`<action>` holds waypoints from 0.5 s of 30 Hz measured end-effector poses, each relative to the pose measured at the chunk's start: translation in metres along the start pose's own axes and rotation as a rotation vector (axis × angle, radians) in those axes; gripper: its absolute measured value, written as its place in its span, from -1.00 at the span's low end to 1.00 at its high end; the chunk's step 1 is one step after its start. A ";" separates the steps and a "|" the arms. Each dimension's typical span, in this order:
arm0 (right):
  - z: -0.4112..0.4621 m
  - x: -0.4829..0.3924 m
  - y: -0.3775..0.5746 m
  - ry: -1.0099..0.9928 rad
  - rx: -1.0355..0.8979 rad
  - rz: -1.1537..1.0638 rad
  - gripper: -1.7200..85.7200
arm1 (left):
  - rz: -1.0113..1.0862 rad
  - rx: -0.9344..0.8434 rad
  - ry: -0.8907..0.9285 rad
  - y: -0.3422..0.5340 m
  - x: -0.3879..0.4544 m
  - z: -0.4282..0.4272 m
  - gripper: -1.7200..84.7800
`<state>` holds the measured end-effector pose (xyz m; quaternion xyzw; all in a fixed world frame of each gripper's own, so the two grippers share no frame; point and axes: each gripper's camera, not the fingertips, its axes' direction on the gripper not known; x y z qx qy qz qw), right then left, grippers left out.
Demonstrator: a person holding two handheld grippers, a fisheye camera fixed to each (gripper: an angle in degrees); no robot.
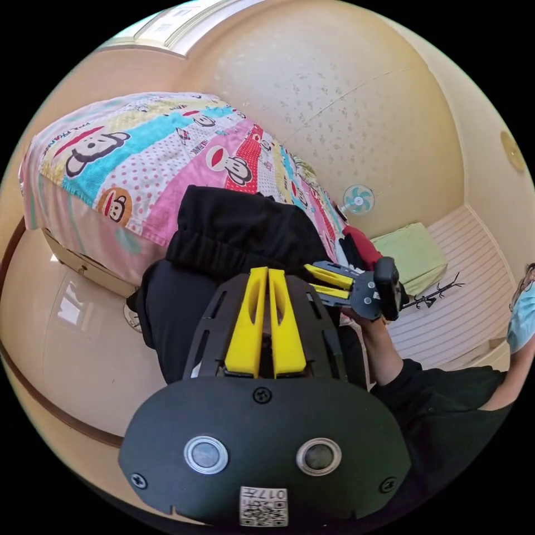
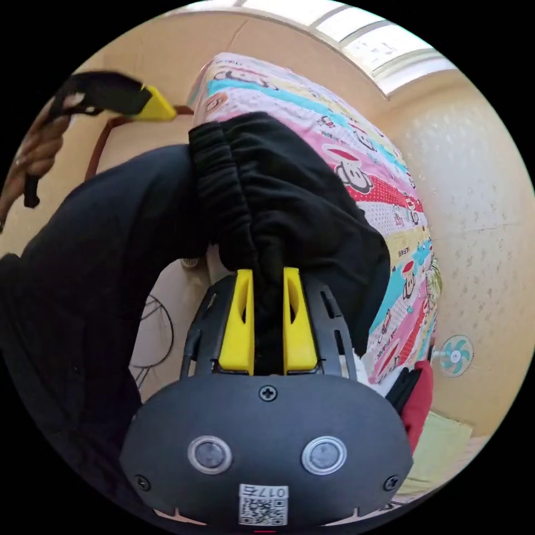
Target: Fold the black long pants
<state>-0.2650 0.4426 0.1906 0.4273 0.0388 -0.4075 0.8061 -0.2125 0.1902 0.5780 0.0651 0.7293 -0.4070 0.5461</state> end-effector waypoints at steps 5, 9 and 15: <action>-0.056 0.195 0.115 -0.283 0.390 0.696 -0.79 | 0.052 0.086 0.029 0.011 0.006 -0.001 -0.96; -0.009 0.300 0.265 -0.225 0.421 1.295 -0.79 | 0.052 0.071 0.035 0.015 0.006 0.010 -0.86; 0.035 0.329 0.386 -0.227 0.279 1.429 -0.84 | 0.207 -0.046 -0.072 0.023 0.033 0.058 -0.78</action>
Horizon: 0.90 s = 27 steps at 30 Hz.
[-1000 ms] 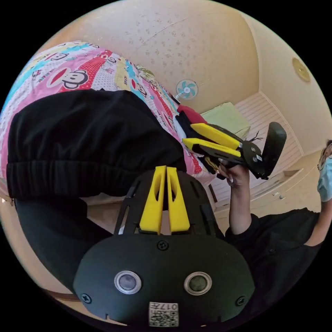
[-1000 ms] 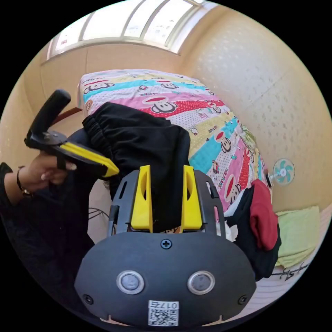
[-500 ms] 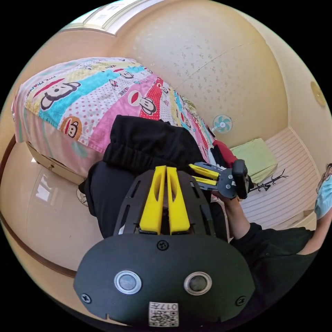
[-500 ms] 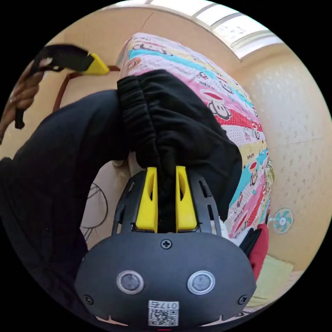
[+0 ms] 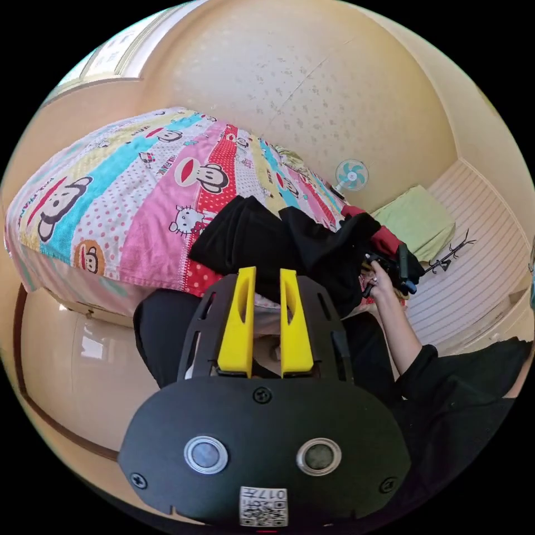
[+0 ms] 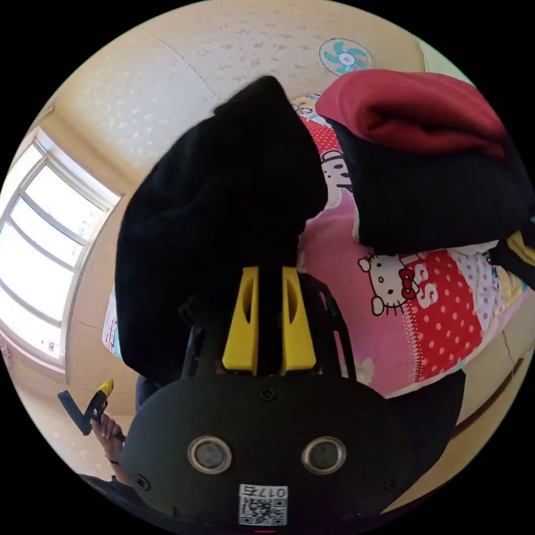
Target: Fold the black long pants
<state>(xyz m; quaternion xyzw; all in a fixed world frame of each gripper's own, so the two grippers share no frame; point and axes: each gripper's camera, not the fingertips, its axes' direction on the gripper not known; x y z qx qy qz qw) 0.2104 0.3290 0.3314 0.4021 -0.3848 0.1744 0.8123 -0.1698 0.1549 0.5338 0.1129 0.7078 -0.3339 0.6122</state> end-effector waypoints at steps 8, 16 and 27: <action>-0.055 0.106 -0.001 -0.174 0.004 0.084 -0.73 | 0.331 -0.081 0.233 -0.067 0.124 0.083 -0.68; -0.079 0.175 0.033 -0.523 0.109 0.138 -0.60 | 0.649 -0.259 0.221 -0.132 0.296 0.223 -0.62; -0.054 0.159 0.028 -0.456 -0.040 0.163 -0.83 | 0.439 -0.611 0.042 -0.123 0.330 0.410 -0.83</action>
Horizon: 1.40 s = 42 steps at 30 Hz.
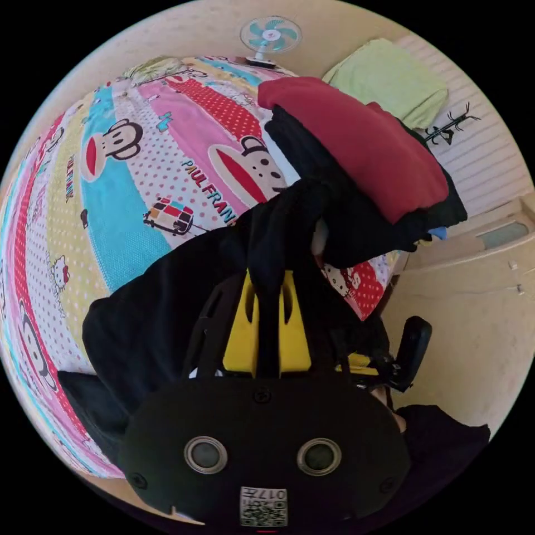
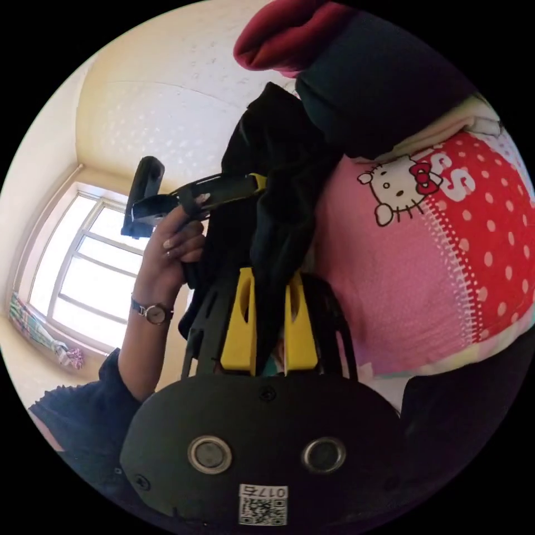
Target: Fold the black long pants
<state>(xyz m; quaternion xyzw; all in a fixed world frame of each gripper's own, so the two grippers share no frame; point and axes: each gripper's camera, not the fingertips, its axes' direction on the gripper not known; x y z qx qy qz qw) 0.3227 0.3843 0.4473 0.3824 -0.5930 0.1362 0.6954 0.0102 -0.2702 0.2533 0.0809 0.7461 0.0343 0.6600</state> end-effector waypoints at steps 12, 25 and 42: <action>-0.225 -0.270 0.061 0.060 0.627 -0.529 -0.87 | -0.203 1.129 -0.083 0.361 0.032 -0.332 -0.86; -0.387 -0.576 0.148 -0.297 1.146 -0.940 -0.87 | 0.188 1.807 -0.340 0.534 0.251 -0.570 -0.86; 0.162 -0.469 -0.166 0.448 -0.039 -0.851 -0.77 | -0.336 0.616 -0.592 0.133 -0.143 -0.478 -0.76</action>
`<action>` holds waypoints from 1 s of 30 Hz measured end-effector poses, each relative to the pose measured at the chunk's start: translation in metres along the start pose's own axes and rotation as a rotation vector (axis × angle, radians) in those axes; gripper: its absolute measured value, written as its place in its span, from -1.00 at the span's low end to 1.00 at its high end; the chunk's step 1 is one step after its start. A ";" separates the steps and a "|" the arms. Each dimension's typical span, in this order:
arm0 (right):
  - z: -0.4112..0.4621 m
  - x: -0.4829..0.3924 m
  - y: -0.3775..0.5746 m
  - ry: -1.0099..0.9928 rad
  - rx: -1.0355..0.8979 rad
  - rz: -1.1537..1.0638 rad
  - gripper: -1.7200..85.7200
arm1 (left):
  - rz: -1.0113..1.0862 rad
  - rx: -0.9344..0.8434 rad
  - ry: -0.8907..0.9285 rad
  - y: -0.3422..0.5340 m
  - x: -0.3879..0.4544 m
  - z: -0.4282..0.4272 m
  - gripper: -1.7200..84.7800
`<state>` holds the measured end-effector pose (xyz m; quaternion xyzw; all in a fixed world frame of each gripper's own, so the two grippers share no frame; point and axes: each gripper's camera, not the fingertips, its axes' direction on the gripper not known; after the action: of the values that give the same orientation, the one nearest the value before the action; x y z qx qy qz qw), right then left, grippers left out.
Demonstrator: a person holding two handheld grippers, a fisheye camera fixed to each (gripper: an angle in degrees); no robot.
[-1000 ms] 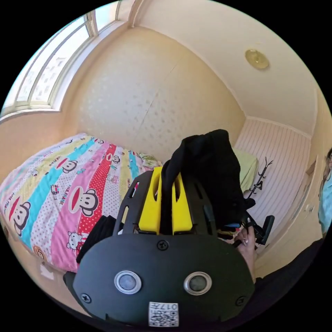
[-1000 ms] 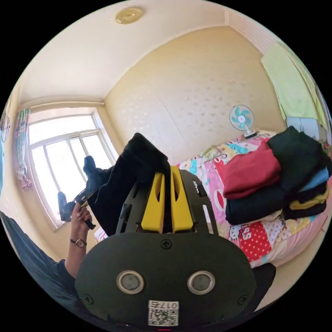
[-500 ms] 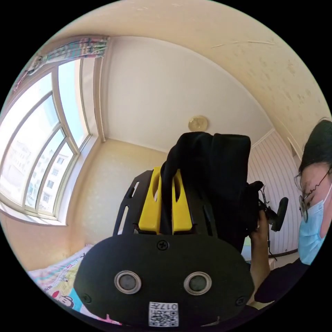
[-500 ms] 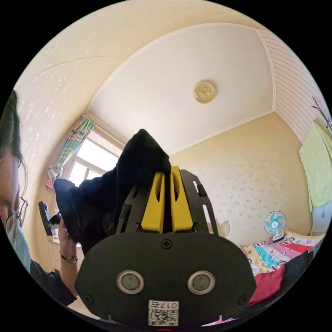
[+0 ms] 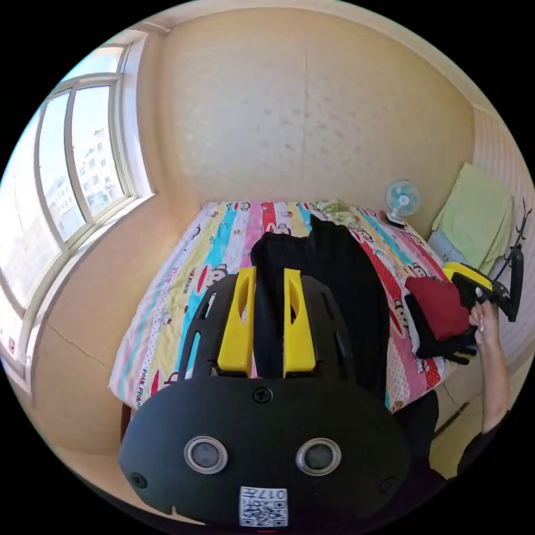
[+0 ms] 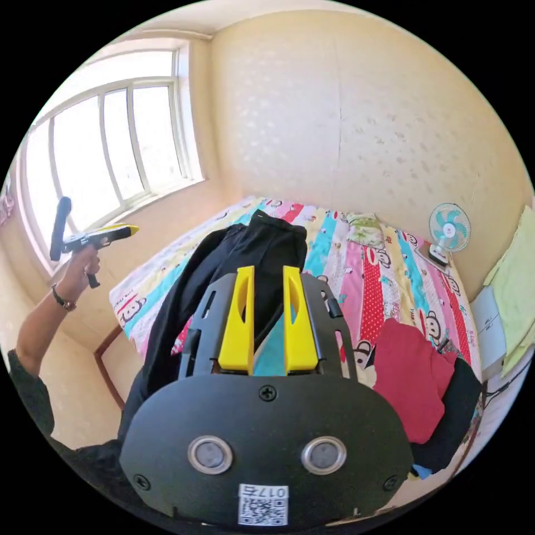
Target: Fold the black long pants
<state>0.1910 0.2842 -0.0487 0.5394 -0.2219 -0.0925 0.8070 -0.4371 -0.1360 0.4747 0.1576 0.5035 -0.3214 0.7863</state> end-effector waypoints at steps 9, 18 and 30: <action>0.207 -0.053 0.244 -0.415 -0.275 0.173 -0.65 | -0.146 -0.486 0.325 0.228 -0.030 0.151 -0.55; 0.240 -0.034 0.303 -0.673 -0.238 0.471 -0.86 | -0.613 -0.208 0.552 0.294 -0.028 0.102 -0.59; 0.127 0.106 0.380 -0.224 -0.004 0.651 -0.77 | -0.622 -0.023 1.143 0.246 -0.150 0.029 -0.85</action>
<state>0.1920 0.2900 0.3652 0.4253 -0.4692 0.1108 0.7659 -0.2964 0.0821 0.6031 0.1424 0.8680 -0.3941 0.2664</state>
